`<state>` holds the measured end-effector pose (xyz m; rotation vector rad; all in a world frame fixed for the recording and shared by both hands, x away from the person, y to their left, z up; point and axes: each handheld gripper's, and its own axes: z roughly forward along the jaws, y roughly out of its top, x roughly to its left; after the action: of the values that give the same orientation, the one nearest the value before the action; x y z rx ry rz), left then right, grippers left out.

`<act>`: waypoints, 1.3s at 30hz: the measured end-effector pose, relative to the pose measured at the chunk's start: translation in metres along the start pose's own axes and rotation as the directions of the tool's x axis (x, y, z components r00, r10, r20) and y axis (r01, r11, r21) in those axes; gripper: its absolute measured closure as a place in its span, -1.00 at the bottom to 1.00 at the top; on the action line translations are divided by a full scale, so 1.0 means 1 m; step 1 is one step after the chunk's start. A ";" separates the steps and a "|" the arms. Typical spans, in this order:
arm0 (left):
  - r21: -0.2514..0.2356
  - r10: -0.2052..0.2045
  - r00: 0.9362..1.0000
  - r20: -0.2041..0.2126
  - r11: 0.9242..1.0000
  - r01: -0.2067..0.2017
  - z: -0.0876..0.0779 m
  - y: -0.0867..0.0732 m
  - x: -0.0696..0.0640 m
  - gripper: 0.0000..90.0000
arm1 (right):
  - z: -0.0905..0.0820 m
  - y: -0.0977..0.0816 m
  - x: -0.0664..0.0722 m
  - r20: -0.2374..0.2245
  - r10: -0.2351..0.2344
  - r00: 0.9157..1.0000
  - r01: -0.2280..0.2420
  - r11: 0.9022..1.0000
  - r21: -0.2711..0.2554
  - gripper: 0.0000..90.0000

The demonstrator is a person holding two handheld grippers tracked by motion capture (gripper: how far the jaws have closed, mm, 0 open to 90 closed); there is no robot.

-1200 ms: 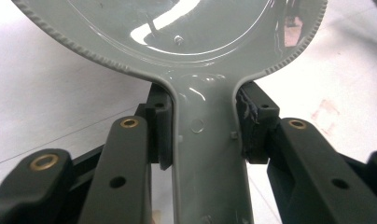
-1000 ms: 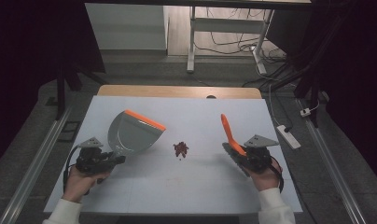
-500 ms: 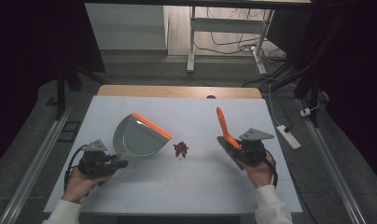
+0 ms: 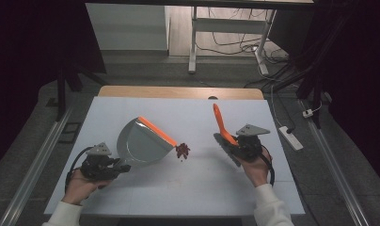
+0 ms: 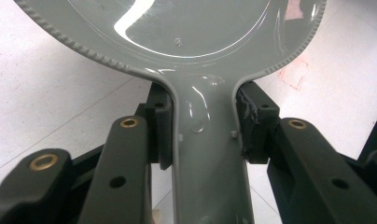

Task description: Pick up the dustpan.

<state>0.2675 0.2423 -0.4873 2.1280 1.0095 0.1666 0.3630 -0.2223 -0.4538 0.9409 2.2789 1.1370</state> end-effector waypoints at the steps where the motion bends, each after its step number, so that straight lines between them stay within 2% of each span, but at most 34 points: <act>1: 0.000 0.000 1.000 0.000 1.000 0.000 0.000 0.000 0.000 0.38 | 0.002 0.002 0.001 -0.003 -0.003 1.000 0.003 1.000 -0.004 0.56; 7: 0.025 0.038 0.998 0.042 0.999 -0.039 0.001 0.000 -0.004 0.38 | 0.013 0.013 0.006 -0.024 -0.022 0.999 0.022 1.000 -0.013 0.56; 11: 0.043 0.054 0.997 0.054 0.998 -0.056 -0.001 0.000 -0.006 0.38 | 0.020 0.020 0.010 -0.038 -0.025 0.999 0.024 1.000 -0.014 0.56; 19: 0.088 0.097 0.992 0.083 0.991 -0.104 0.003 0.000 -0.012 0.38 | 0.036 0.029 0.018 -0.067 -0.045 0.997 0.045 0.999 -0.004 0.56; 28: 0.126 0.118 0.989 0.087 0.984 -0.129 0.010 0.000 -0.015 0.37 | 0.044 0.033 0.022 -0.082 -0.050 0.995 0.050 0.999 -0.001 0.56; 33: 0.142 0.113 0.990 0.090 0.982 -0.125 0.013 0.003 -0.018 0.37 | 0.048 0.035 0.023 -0.085 -0.052 0.995 0.052 0.999 -0.002 0.56; 39: 0.173 0.119 0.987 0.104 0.976 -0.135 0.017 0.003 -0.020 0.37 | 0.052 0.036 0.024 -0.087 -0.054 0.995 0.055 0.999 0.004 0.56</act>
<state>0.2624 0.2169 -0.4929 2.3430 0.8616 0.0385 0.3929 -0.1621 -0.4561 0.8421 2.3633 1.1688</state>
